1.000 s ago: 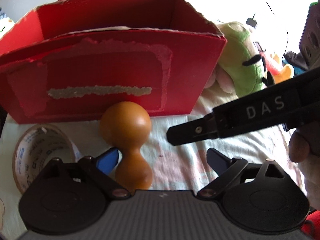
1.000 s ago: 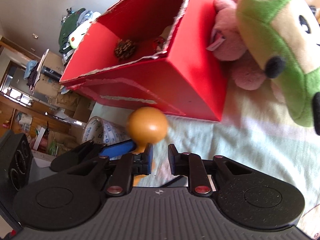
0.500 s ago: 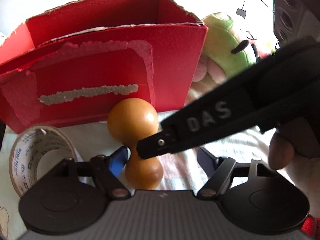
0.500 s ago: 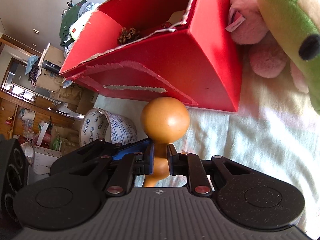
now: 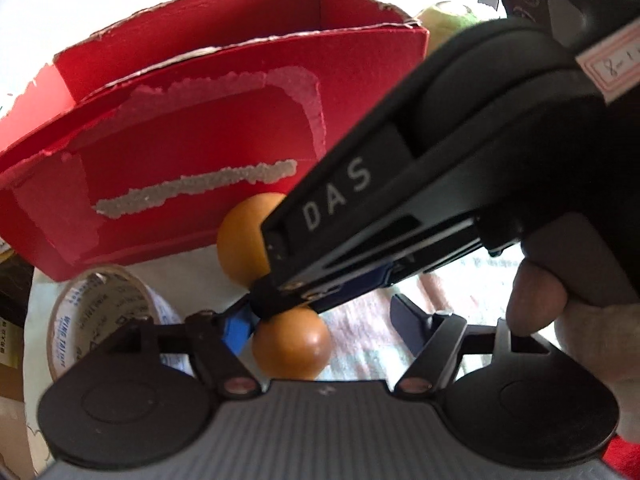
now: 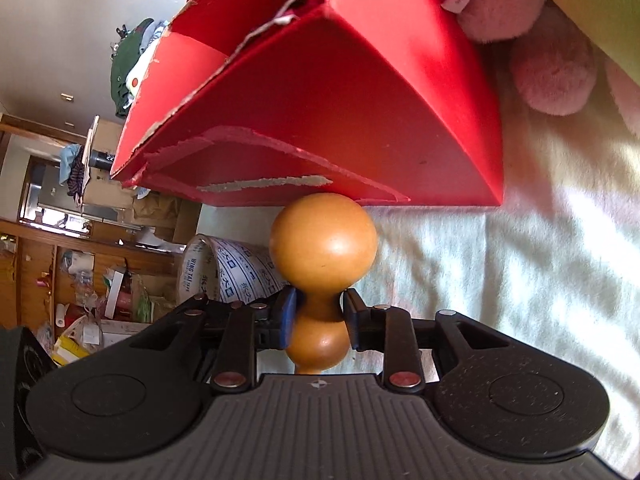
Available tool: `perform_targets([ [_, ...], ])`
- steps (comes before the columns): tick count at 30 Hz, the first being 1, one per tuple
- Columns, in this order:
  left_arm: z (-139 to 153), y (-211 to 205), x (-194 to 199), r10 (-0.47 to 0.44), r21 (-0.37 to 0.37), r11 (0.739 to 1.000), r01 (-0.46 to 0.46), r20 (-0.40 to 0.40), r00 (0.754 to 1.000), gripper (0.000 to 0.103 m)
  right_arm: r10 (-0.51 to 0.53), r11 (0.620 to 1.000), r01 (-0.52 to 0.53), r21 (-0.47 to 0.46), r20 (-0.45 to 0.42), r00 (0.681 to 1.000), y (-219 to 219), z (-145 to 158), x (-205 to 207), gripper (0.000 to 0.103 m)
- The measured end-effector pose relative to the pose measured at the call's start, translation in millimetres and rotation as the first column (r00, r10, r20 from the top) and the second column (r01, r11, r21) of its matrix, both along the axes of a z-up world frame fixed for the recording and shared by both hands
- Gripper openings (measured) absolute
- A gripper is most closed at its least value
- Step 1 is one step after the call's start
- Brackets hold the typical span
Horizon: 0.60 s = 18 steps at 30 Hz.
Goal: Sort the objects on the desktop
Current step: 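Close the right gripper on the gourd and lift it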
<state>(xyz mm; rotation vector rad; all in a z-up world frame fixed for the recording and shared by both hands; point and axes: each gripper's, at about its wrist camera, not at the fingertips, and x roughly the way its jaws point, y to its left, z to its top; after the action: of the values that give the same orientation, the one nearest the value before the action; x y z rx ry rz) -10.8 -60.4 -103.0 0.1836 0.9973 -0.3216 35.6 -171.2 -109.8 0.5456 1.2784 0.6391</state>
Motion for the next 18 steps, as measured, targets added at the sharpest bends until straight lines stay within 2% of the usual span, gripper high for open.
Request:
perform_targets([
  [5, 7, 0, 5, -0.013, -0.021, 1.000, 0.012, -0.025, 1.000, 0.062, 0.017, 0.999, -0.015, -0.029, 0.057, 0.998, -5, 12, -8, 0.028],
  [10, 14, -7, 5, -0.056, -0.070, 0.996, 0.053, -0.034, 0.998, 0.060, -0.002, 1.000, 0.004, -0.030, 0.059, 0.998, -24, 14, -14, 0.028],
  [12, 15, -10, 7, -0.078, -0.096, 0.993, 0.074, -0.041, 0.996, 0.058, -0.018, 0.999, 0.020, -0.038, 0.059, 0.998, -35, 13, -16, 0.028],
  [14, 15, -15, 10, -0.102, -0.113, 0.989, 0.096, -0.050, 0.994, 0.052, -0.042, 0.998, 0.045, -0.042, 0.053, 0.998, -43, 13, -19, 0.028],
  [18, 24, -27, 13, -0.159, -0.134, 0.979, 0.153, -0.035, 0.987, 0.050, -0.100, 0.994, 0.102, -0.032, 0.054, 0.993, -61, 21, -28, 0.028],
])
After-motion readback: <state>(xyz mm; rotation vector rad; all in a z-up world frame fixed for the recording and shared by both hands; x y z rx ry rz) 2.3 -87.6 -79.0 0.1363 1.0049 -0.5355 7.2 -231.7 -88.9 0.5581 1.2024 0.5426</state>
